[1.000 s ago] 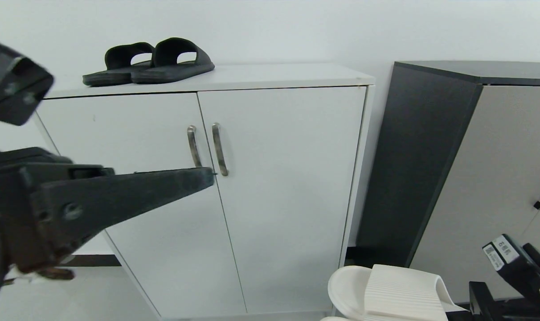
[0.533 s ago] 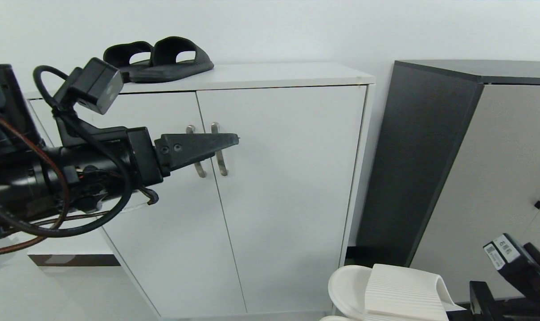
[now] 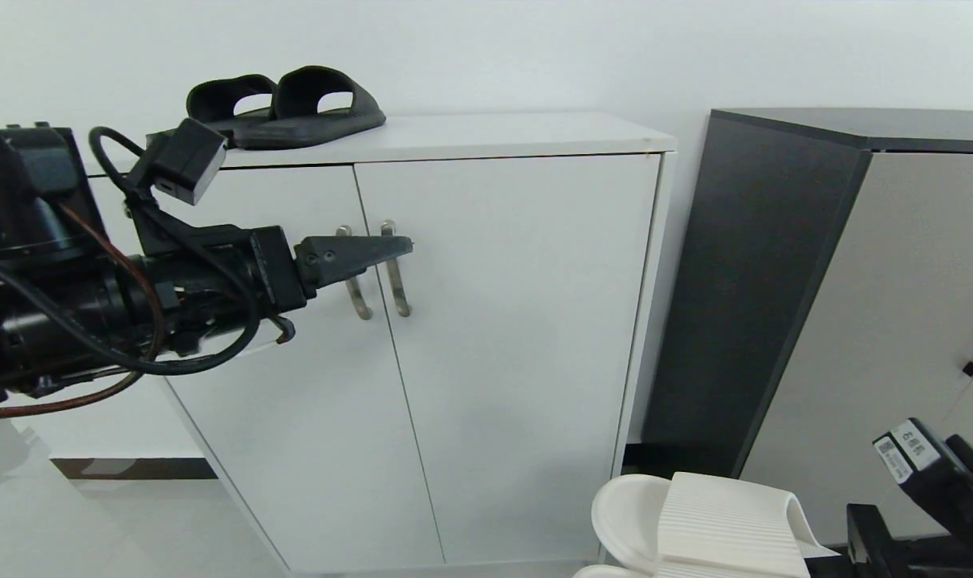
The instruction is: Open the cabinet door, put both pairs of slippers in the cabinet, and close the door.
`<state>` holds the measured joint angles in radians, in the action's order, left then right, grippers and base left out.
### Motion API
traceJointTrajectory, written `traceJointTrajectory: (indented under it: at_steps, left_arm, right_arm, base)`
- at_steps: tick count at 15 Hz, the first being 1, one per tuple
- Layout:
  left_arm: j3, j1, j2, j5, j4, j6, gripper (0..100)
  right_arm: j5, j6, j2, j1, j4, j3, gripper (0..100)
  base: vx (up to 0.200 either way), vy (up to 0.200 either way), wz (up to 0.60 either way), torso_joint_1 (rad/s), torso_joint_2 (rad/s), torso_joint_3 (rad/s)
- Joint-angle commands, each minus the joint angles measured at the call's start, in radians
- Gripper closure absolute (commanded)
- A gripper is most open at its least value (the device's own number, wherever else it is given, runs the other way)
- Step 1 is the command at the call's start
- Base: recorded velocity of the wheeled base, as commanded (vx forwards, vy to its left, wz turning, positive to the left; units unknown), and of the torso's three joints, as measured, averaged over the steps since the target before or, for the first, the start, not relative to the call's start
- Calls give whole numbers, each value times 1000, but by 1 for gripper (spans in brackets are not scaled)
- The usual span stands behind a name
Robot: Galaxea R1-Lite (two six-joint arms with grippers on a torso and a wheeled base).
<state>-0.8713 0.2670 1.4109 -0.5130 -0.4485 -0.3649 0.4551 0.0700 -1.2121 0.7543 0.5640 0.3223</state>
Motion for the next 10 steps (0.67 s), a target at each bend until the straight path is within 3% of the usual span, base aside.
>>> traceJointTrajectory:
  at_steps: [1, 4, 10]
  left_arm:
    - [-5, -2, 51, 14, -7, 9, 0]
    - [-12, -2, 109, 41, -87, 11, 0]
    - [-68, 38, 158, 48, -91, 9, 0]
  right_arm:
    - [0, -1, 0, 0, 0, 0, 100]
    - [0, -1, 0, 0, 0, 0, 100]
    - [0, -1, 3, 0, 2, 0, 100]
  base:
    - [0, 0, 0, 0, 0, 0]
    - [0, 0, 0, 0, 0, 0]
    - [0, 0, 0, 0, 0, 0]
